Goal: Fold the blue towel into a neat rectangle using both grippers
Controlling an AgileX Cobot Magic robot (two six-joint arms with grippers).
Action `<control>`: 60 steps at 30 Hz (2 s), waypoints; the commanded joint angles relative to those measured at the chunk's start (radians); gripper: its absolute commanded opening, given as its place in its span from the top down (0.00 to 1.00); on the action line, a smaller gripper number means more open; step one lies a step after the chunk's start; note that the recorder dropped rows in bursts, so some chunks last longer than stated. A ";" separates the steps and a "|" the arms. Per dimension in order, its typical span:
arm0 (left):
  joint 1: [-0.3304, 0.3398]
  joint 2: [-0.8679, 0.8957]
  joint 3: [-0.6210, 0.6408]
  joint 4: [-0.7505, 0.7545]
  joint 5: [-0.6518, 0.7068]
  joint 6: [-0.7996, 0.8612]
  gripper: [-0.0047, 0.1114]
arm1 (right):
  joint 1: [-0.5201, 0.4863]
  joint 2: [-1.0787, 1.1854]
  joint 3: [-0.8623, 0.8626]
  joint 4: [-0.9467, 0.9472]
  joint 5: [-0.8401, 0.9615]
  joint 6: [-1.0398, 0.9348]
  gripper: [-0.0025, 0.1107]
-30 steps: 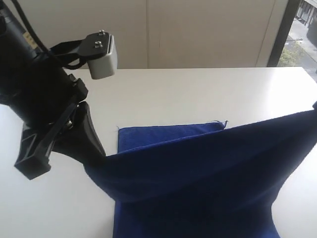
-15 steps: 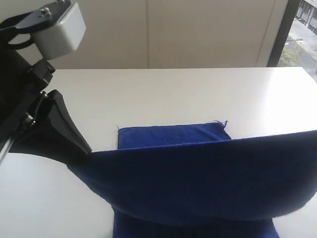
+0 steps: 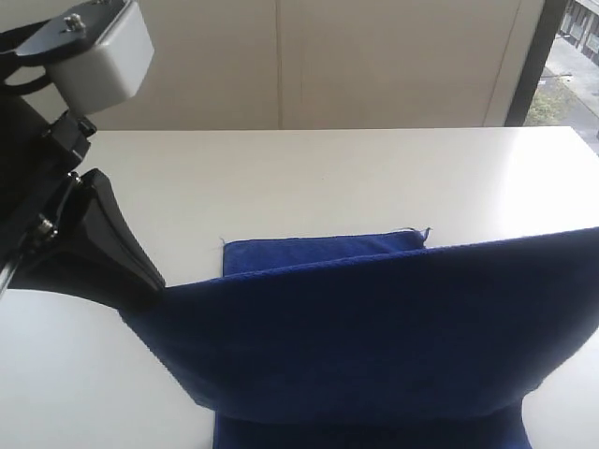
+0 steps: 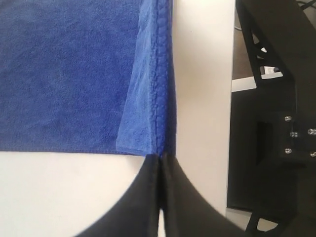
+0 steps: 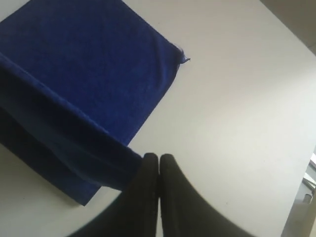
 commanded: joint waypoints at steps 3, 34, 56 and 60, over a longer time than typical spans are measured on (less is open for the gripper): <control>-0.005 -0.012 0.031 0.066 0.050 -0.014 0.96 | 0.000 0.100 0.003 -0.071 -0.054 0.015 0.98; -0.005 0.178 0.184 0.288 -0.588 -0.010 0.96 | 0.000 0.534 0.003 -0.435 -0.360 0.327 0.98; 0.011 0.377 0.184 0.371 -0.852 -0.010 0.96 | -0.002 0.766 0.003 -0.820 -0.485 0.702 0.98; 0.037 0.401 0.184 0.371 -0.895 -0.010 0.96 | -0.002 0.801 0.003 -0.910 -0.502 0.781 0.98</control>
